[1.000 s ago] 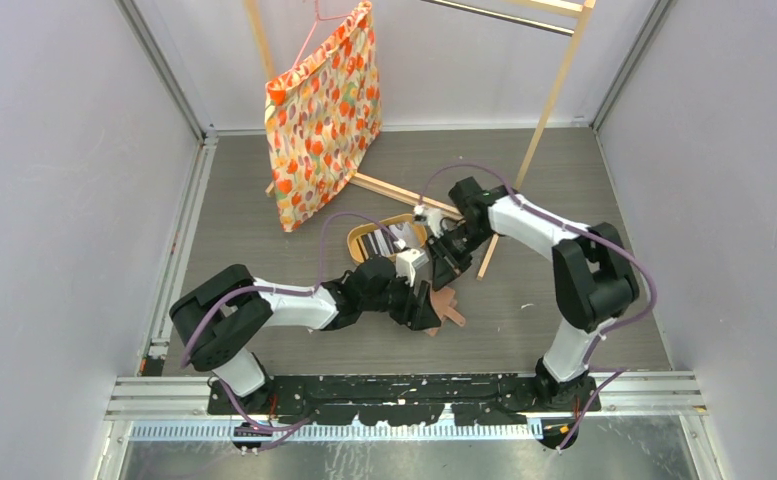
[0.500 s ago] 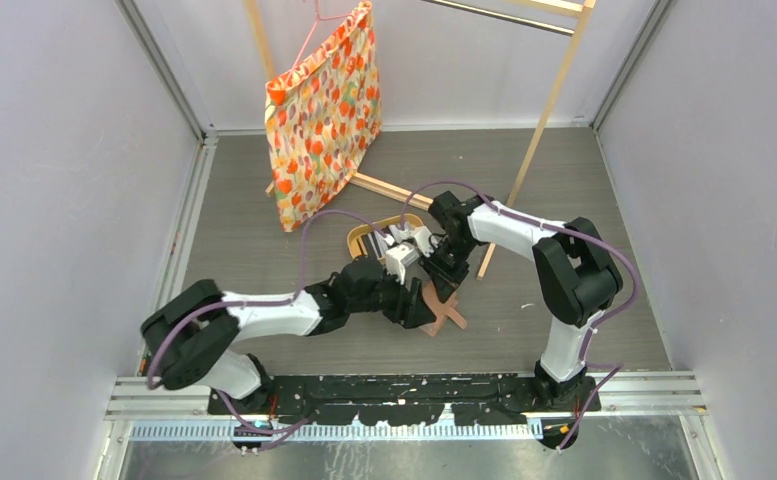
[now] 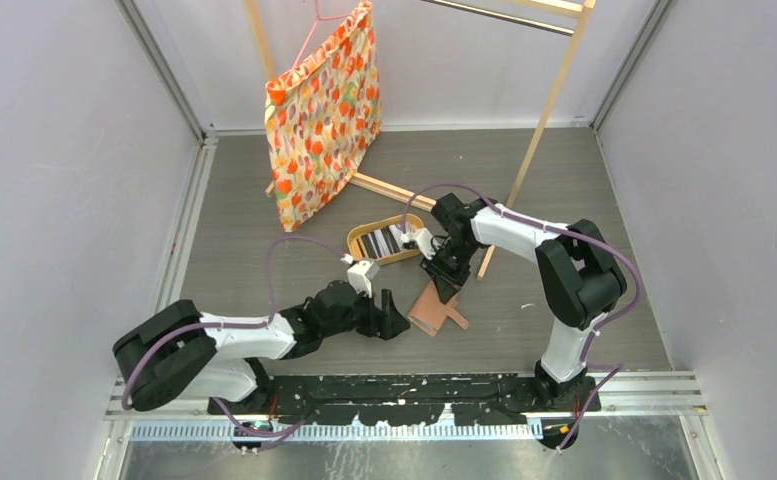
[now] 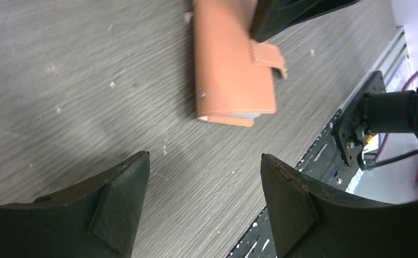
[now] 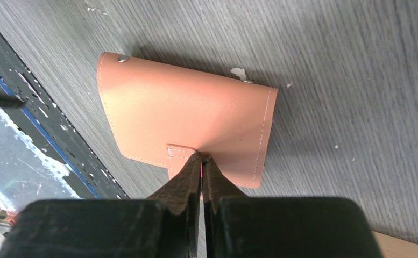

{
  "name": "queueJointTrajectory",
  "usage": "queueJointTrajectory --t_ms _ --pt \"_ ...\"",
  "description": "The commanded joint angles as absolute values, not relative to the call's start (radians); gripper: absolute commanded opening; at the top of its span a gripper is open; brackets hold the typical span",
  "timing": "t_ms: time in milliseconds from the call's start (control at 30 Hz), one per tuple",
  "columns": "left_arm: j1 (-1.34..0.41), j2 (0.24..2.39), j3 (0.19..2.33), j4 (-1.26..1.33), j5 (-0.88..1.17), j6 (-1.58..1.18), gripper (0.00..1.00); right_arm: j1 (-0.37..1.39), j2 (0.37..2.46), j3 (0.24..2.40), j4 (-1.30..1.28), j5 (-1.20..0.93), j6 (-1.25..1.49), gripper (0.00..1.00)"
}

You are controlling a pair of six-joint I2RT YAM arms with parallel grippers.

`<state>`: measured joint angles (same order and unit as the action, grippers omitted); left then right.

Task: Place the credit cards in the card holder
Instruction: Close the card holder at the center of the board.

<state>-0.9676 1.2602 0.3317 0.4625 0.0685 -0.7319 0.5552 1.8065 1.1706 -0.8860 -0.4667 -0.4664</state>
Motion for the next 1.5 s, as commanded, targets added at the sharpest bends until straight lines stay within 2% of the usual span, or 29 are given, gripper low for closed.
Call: queueJointTrajectory --t_ms 0,200,400,600,767,1033,1167,1267,1367,1467 --pt "-0.966 1.321 0.312 0.630 0.013 -0.906 0.77 0.560 1.795 1.137 -0.864 -0.430 -0.534 0.09" --pt "-0.963 1.448 0.334 0.693 0.022 -1.115 0.76 0.559 1.786 1.118 -0.868 -0.451 -0.592 0.10" --pt "-0.965 1.607 0.330 0.871 0.049 -1.274 0.75 0.560 1.790 1.099 -0.868 -0.440 -0.648 0.10" --pt "-0.976 1.677 0.317 0.924 0.015 -1.324 0.72 0.558 1.770 1.075 -0.867 -0.471 -0.701 0.10" --pt "-0.981 1.757 0.346 0.998 0.050 -1.348 0.66 0.559 1.753 1.072 -0.867 -0.492 -0.707 0.10" --pt "-0.986 1.926 0.370 1.186 0.073 -1.386 0.46 0.559 1.737 1.071 -0.864 -0.507 -0.709 0.10" --pt "-0.986 1.966 0.398 1.224 0.100 -1.347 0.21 0.558 1.721 1.077 -0.870 -0.526 -0.707 0.10" --pt "-0.986 1.958 0.406 1.221 0.121 -1.300 0.08 0.554 1.695 1.101 -0.902 -0.547 -0.707 0.10" --pt "-0.985 1.882 0.401 1.150 0.130 -1.230 0.03 0.533 1.634 1.133 -0.948 -0.573 -0.710 0.13" --pt "-0.985 1.742 0.404 0.974 0.139 -1.110 0.01 0.486 1.547 1.166 -1.029 -0.647 -0.756 0.16"
